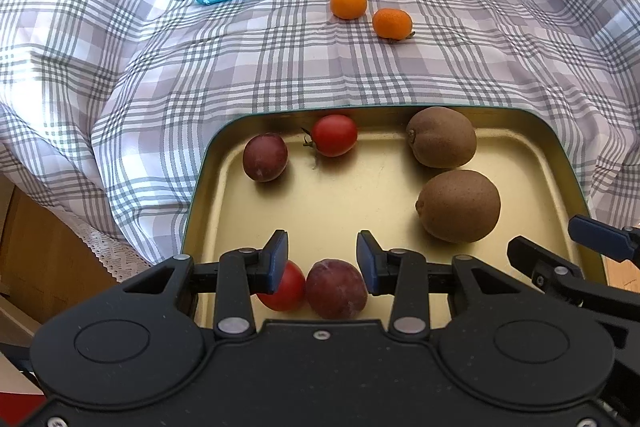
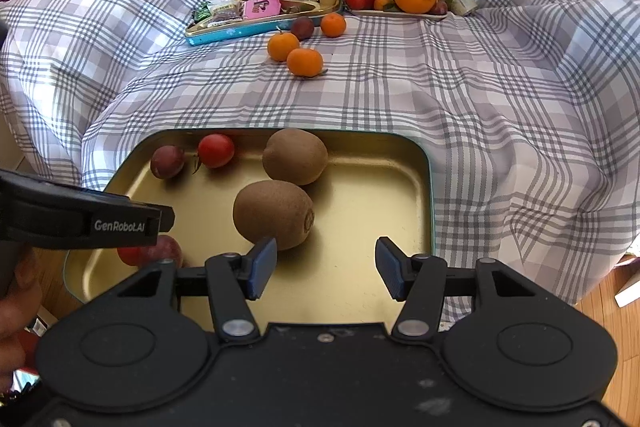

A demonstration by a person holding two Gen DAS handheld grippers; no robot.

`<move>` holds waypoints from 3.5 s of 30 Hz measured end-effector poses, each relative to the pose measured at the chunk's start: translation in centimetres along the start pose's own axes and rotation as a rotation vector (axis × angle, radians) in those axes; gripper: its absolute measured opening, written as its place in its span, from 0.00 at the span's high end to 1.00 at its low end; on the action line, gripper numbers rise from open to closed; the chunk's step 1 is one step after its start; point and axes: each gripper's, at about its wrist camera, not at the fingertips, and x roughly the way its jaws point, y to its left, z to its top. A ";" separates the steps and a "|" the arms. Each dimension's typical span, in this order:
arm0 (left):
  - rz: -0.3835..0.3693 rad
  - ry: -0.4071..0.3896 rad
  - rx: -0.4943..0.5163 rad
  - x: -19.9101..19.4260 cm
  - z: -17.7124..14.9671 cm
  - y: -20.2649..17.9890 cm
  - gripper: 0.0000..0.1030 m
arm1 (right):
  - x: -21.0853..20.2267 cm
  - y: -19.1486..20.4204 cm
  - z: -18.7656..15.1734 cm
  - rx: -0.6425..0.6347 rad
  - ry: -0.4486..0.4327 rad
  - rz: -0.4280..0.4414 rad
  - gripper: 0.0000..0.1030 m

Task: Organize fruits
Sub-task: 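Move both open tools away from the tray toward the loose fruit, then grasp a mandarin with the right tool while the left tool grasps an orange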

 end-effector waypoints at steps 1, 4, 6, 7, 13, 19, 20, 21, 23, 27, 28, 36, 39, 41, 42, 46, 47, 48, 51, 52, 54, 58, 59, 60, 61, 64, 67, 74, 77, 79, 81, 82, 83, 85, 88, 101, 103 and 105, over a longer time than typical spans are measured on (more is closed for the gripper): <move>0.004 -0.002 -0.002 0.0 0.0 0.1 0.54 | 0.0 -0.1 0.0 0.006 0.003 -0.001 0.43; 0.023 -0.005 -0.009 0.0 -0.1 0.2 0.54 | 0.2 -0.2 0.0 0.022 0.013 -0.005 0.43; 0.026 -0.003 -0.017 0.0 -0.2 0.4 0.54 | 0.2 -0.3 0.0 0.032 0.020 -0.009 0.43; 0.026 -0.003 -0.022 0.1 -0.2 0.5 0.54 | 0.2 -0.4 0.0 0.036 0.022 -0.010 0.43; 0.032 -0.003 -0.038 0.1 -0.3 0.8 0.54 | 0.5 -0.5 -0.1 0.063 0.039 -0.019 0.43; 0.037 -0.005 -0.050 0.1 -0.3 1.2 0.54 | 0.5 -0.6 0.0 0.053 0.033 -0.020 0.43; 0.041 -0.003 -0.051 0.2 -0.2 1.3 0.54 | 0.5 -0.6 0.0 0.051 0.025 -0.024 0.43; 0.044 -0.002 -0.053 0.2 -0.1 1.4 0.54 | 0.4 -0.5 0.0 0.048 0.016 -0.031 0.43; 0.047 0.002 -0.060 0.4 0.0 1.6 0.54 | 0.3 -0.4 0.2 0.039 -0.004 -0.053 0.43; 0.056 0.011 -0.065 0.7 0.2 1.9 0.54 | 0.3 -0.4 0.6 0.043 -0.036 -0.076 0.43; 0.058 0.014 -0.066 0.8 0.3 1.9 0.54 | 0.3 -0.5 0.6 0.054 -0.051 -0.081 0.43; 0.056 0.027 -0.073 1.3 1.0 2.3 0.54 | 0.6 -0.6 1.6 0.082 -0.101 -0.107 0.43; 0.068 0.008 -0.073 1.2 1.4 2.5 0.54 | 0.9 -0.6 2.1 0.083 -0.091 -0.106 0.43; 0.072 -0.005 -0.077 1.2 1.8 2.7 0.54 | 1.4 -0.7 2.6 0.078 -0.067 -0.103 0.44; 0.072 -0.010 -0.082 1.1 2.0 2.8 0.54 | 1.6 -0.7 2.9 0.075 -0.061 -0.106 0.44; 0.066 -0.038 -0.094 0.9 3.0 3.4 0.54 | 2.4 -0.5 4.1 0.044 -0.057 -0.112 0.44; 0.069 -0.047 -0.095 0.9 3.2 3.5 0.54 | 2.6 -0.6 4.5 0.043 -0.054 -0.107 0.44; 0.071 -0.056 -0.094 0.9 3.5 3.6 0.54 | 2.8 -0.7 4.9 0.043 -0.051 -0.101 0.44; 0.075 -0.076 -0.088 1.0 4.5 3.8 0.54 | 3.4 -0.8 6.1 0.028 -0.045 -0.090 0.44; 0.073 -0.079 -0.087 1.1 4.8 3.9 0.54 | 3.6 -0.8 6.5 0.020 -0.049 -0.089 0.44; 0.069 -0.086 -0.084 1.4 5.6 4.0 0.54 | 4.1 -0.8 7.5 0.002 -0.060 -0.093 0.44; 0.071 -0.095 -0.074 2.2 7.2 4.0 0.54 | 5.3 -1.0 9.5 -0.022 -0.048 -0.099 0.44; 0.070 -0.095 -0.070 2.4 7.6 4.0 0.54 | 5.7 -1.2 10.1 -0.021 -0.041 -0.092 0.44; 0.069 -0.095 -0.066 2.7 8.1 4.0 0.54 | 6.1 -1.3 10.6 -0.016 -0.034 -0.085 0.44; 0.068 -0.096 -0.062 2.9 8.5 3.9 0.54 | 6.6 -1.5 11.2 -0.010 -0.026 -0.079 0.44; 0.067 -0.099 -0.044 3.7 9.9 3.7 0.54 | 8.0 -2.1 12.8 0.000 -0.012 -0.074 0.44; 0.060 -0.102 -0.026 4.4 11.3 3.6 0.54 | 9.2 -2.2 14.2 -0.016 -0.033 -0.095 0.44; 0.051 -0.113 0.018 6.4 14.3 3.2 0.54 | 11.8 -2.4 17.5 -0.019 -0.071 -0.121 0.44; 0.041 -0.118 0.036 7.2 15.3 3.1 0.54 | 13.2 -2.4 19.2 -0.038 -0.080 -0.135 0.44; 0.035 -0.120 0.045 7.7 15.9 3.0 0.54 | 14.1 -2.4 20.1 -0.048 -0.085 -0.147 0.45; 0.029 -0.122 0.057 8.2 16.4 2.9 0.54 | 15.2 -2.4 21.1 -0.043 -0.095 -0.149 0.45; 0.026 -0.123 0.064 8.4 16.6 2.8 0.54 | 15.7 -2.4 21.5 -0.043 -0.093 -0.144 0.45; 0.026 -0.124 0.071 8.7 16.8 2.7 0.54 | 16.3 -2.5 22.0 -0.045 -0.086 -0.136 0.45; 0.025 -0.124 0.080 9.2 17.1 2.5 0.54 | 17.4 -2.6 22.9 -0.043 -0.082 -0.114 0.45; 0.019 -0.117 0.082 10.0 17.5 2.5 0.54 | 18.8 -2.8 23.9 -0.026 -0.074 -0.096 0.46; 0.007 -0.083 0.078 12.3 18.0 3.1 0.53 | 23.4 -1.7 26.5 -0.079 -0.088 -0.003 0.48; 0.003 -0.087 0.082 12.4 18.0 3.1 0.53 | 23.9 -1.2 26.8 -0.112 -0.096 0.000 0.48; 0.000 -0.091 0.088 12.5 17.9 3.0 0.53 | 24.3 -0.8 27.0 -0.136 -0.094 0.002 0.48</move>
